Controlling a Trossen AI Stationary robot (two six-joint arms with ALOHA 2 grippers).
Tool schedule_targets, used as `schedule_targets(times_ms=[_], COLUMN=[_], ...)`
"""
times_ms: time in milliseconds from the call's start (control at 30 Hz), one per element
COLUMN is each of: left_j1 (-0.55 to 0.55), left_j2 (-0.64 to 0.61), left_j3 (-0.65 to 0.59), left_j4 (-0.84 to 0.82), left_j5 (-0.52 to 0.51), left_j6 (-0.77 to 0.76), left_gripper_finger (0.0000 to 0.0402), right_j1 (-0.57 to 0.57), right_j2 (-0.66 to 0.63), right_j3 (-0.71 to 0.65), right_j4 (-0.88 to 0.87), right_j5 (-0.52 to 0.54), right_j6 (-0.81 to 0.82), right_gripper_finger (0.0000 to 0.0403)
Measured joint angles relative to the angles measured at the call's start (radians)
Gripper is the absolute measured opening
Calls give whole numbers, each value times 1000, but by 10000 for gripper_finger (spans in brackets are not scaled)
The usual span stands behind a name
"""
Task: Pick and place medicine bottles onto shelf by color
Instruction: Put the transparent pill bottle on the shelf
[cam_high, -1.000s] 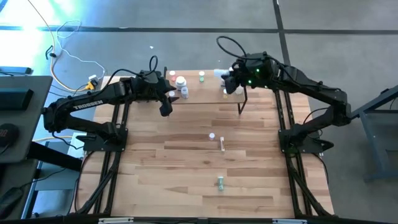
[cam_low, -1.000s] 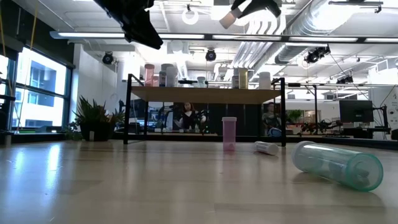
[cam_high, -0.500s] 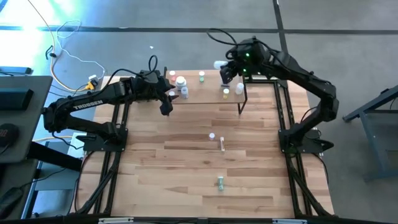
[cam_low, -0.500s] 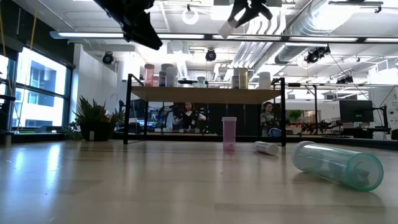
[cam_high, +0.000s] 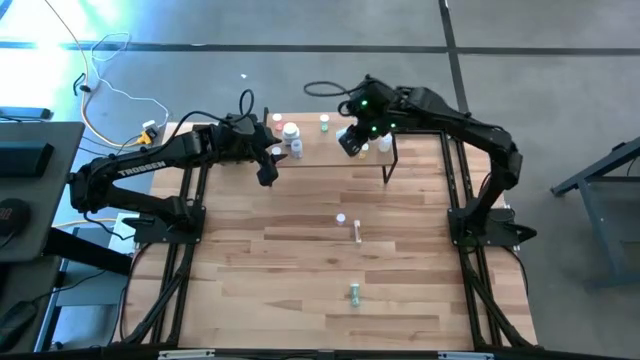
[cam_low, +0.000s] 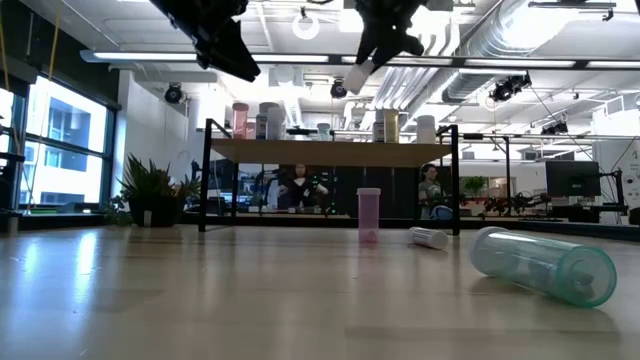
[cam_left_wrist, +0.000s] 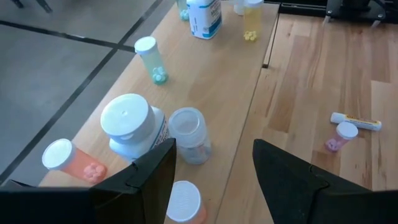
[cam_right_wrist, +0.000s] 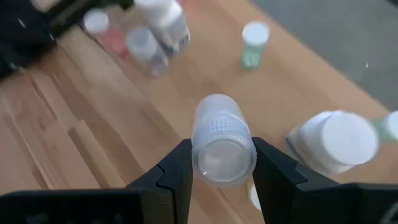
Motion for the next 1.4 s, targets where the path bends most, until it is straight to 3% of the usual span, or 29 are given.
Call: schedule_targets(times_ms=[667,1400], left_j1=[0,0], left_j2=[0,0], left_j3=[0,0], left_j4=[0,0], left_j5=[13,19], left_j6=[3,0], left_gripper_finger=[204,204], right_j1=[25,27], right_j2=[140,150], right_j3=[0,0], right_j4=[-88,-146], right_j5=[19,31], right_j6=[-139,-239], right_gripper_finger=[119,119])
